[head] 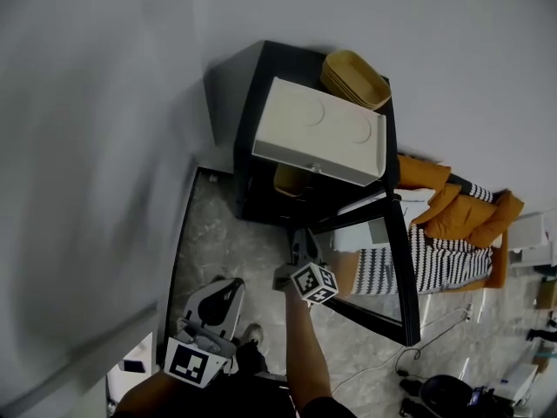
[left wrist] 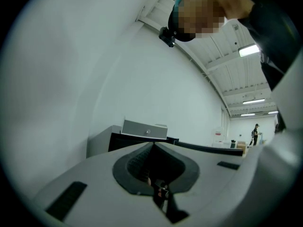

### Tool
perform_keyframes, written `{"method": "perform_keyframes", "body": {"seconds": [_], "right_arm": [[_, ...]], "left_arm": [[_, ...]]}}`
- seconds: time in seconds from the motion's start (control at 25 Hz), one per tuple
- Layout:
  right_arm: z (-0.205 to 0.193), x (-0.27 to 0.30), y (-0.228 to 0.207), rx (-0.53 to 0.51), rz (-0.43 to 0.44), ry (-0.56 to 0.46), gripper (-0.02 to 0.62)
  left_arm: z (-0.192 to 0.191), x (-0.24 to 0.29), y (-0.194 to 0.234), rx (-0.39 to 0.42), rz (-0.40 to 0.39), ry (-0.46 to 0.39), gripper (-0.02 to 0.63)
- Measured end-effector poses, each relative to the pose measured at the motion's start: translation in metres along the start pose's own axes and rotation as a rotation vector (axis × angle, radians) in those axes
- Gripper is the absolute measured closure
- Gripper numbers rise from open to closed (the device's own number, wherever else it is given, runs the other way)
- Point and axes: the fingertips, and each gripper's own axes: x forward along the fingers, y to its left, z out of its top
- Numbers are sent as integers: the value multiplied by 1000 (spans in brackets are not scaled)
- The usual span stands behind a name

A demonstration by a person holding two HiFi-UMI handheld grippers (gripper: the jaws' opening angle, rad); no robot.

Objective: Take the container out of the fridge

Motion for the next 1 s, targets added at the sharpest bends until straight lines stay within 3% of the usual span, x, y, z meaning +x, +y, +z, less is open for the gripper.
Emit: {"method": "perform_keyframes", "body": {"seconds": [0.36, 1.0], "right_arm": [[-27, 28, -25, 238, -19, -22, 597], [-74, 92, -76, 650, -5, -104, 400]], "left_arm": [[1, 11, 14, -5, -30, 14, 601], [-11, 37, 42, 13, -97, 6, 601]]}}
